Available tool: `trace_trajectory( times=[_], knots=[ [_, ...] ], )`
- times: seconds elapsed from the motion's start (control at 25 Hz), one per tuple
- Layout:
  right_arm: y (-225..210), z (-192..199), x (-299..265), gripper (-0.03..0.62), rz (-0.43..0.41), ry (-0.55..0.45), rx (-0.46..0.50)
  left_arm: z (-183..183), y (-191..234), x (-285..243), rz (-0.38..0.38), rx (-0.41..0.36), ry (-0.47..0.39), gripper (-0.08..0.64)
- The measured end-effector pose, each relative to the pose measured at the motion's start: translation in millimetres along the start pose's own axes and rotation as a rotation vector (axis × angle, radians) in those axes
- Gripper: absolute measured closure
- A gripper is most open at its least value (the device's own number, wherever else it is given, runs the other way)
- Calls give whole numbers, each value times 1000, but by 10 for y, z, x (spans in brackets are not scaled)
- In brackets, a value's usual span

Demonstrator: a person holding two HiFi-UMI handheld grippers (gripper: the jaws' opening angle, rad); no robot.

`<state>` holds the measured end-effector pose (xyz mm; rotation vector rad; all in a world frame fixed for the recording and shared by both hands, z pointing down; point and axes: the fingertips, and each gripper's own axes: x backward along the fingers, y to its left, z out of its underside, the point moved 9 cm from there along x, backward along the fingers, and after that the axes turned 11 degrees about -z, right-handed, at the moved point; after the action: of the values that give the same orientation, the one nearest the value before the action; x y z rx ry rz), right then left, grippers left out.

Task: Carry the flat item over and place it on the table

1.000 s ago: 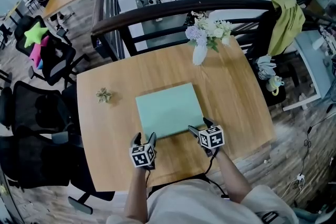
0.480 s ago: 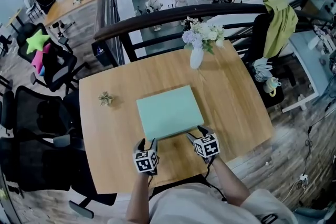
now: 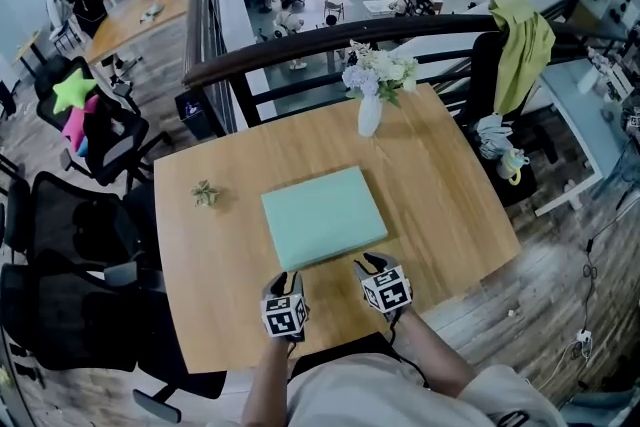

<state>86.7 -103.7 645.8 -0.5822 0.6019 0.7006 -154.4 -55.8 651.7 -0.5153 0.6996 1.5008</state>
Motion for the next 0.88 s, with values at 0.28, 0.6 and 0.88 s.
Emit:
trace_trajectory(
  times=[0.28,0.6,0.88],
  knots=[
    [270,108,64,535,17,-18,50,102,-9,167,28,-18,-12,483],
    [520,252,179,581,41,-30,100,207,-61,349,38,-36,-52,555],
    [737,265,326,581,63,-60,163,263,-197,565,53,-80,-110,557]
  ],
)
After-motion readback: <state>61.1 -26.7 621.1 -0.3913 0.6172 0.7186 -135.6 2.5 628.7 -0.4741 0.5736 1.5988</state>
